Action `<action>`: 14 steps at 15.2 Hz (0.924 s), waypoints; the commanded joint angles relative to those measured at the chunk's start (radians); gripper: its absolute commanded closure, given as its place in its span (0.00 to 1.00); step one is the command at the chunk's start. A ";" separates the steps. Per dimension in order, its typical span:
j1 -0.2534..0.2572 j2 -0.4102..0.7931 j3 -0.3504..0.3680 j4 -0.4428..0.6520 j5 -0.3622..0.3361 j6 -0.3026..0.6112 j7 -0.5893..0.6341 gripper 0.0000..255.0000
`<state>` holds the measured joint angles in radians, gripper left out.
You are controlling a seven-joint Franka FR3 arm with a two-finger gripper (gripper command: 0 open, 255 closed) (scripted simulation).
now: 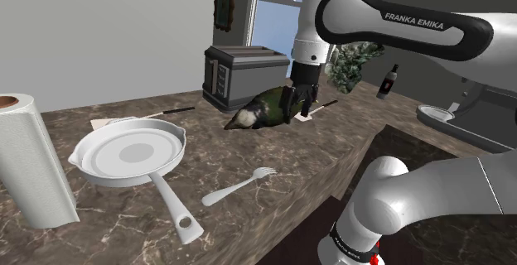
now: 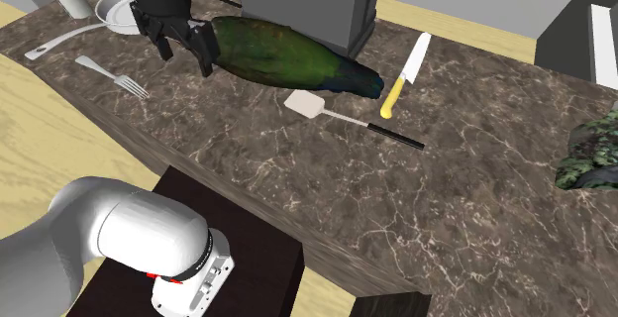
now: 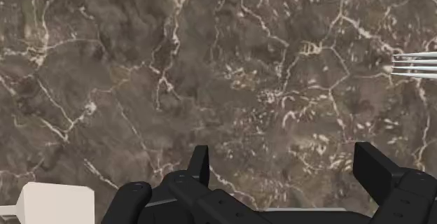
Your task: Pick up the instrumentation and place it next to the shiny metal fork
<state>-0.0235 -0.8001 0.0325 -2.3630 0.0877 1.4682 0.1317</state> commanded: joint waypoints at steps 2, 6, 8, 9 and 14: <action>0.008 -0.030 -0.021 -0.021 -0.026 -0.006 -0.056 0.00; 0.040 -0.138 -0.114 -0.091 -0.144 -0.025 -0.284 0.00; 0.055 -0.183 -0.167 -0.117 -0.210 -0.030 -0.400 0.00; 0.062 -0.203 -0.194 -0.127 -0.244 -0.030 -0.459 0.00; 0.099 -0.273 -0.343 -0.151 -0.420 -0.015 -0.756 0.00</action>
<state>0.0684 -1.0574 -0.2762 -2.5049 -0.2911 1.4451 -0.5547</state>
